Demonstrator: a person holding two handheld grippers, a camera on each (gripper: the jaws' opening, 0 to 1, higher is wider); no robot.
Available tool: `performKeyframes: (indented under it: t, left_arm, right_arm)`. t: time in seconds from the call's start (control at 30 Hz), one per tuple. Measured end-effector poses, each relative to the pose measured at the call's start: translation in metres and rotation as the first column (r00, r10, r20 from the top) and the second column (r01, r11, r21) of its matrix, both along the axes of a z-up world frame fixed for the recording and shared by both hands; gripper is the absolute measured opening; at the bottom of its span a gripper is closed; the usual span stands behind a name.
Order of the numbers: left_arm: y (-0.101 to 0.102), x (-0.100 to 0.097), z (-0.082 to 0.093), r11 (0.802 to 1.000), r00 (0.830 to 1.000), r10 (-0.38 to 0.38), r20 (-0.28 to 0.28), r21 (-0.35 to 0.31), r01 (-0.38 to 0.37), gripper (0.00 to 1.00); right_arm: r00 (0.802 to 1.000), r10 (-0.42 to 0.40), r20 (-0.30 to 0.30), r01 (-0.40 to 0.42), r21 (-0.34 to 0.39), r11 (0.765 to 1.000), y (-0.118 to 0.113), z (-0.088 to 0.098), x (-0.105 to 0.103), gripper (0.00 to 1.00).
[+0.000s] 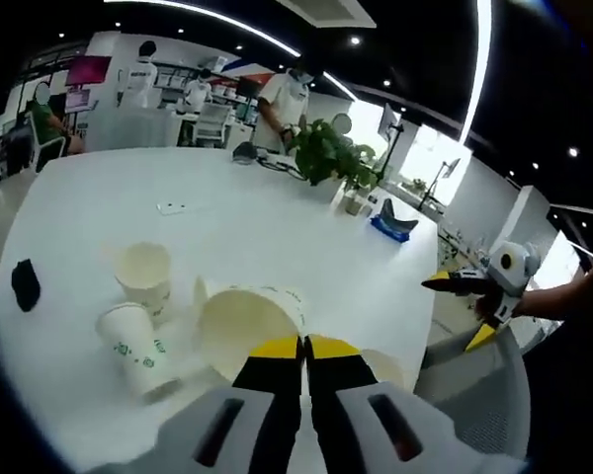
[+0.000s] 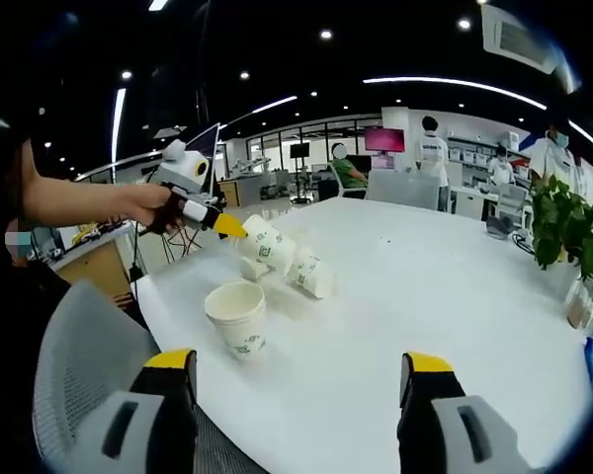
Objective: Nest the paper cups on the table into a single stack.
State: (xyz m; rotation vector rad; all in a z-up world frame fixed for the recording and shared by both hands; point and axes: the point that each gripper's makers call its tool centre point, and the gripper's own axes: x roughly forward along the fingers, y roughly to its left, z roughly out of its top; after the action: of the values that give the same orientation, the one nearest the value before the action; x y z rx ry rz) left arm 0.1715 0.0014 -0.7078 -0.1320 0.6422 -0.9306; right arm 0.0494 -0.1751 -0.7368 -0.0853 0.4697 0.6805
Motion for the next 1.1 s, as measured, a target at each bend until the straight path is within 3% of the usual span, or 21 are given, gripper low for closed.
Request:
performKeyframes:
  t: [0.43, 0.63, 0.83, 0.97, 1.1]
  left_arm:
    - [0.002, -0.026, 0.034, 0.996, 0.996, -0.076, 0.041, 0.041, 0.075, 0.0]
    - [0.001, -0.041, 0.034, 0.984, 0.988, -0.146, 0.059, 0.115, 0.138, 0.0]
    - [0.001, -0.054, 0.039, 0.971, 0.977, -0.205, 0.06, 0.139, 0.195, 0.0]
    - [0.001, -0.062, 0.04, 0.955, 0.97, -0.228, 0.09, 0.213, 0.205, 0.0]
    - [-0.005, -0.071, 0.044, 0.95, 0.966, -0.245, 0.085, 0.22, 0.222, 0.0]
  right_arm:
    - [1.0, 0.004, 0.006, -0.004, 0.0, 1.0, 0.002, 0.001, -0.002, 0.86]
    - [1.0, 0.005, 0.009, -0.005, 0.001, 1.0, 0.003, 0.001, -0.002, 0.86]
    - [1.0, 0.008, 0.007, -0.008, 0.001, 1.0, 0.003, -0.001, -0.002, 0.86]
    - [1.0, 0.013, 0.005, -0.013, -0.001, 1.0, 0.003, -0.003, -0.002, 0.86]
    - [1.0, 0.018, 0.005, -0.018, -0.009, 1.0, 0.004, -0.004, -0.003, 0.86]
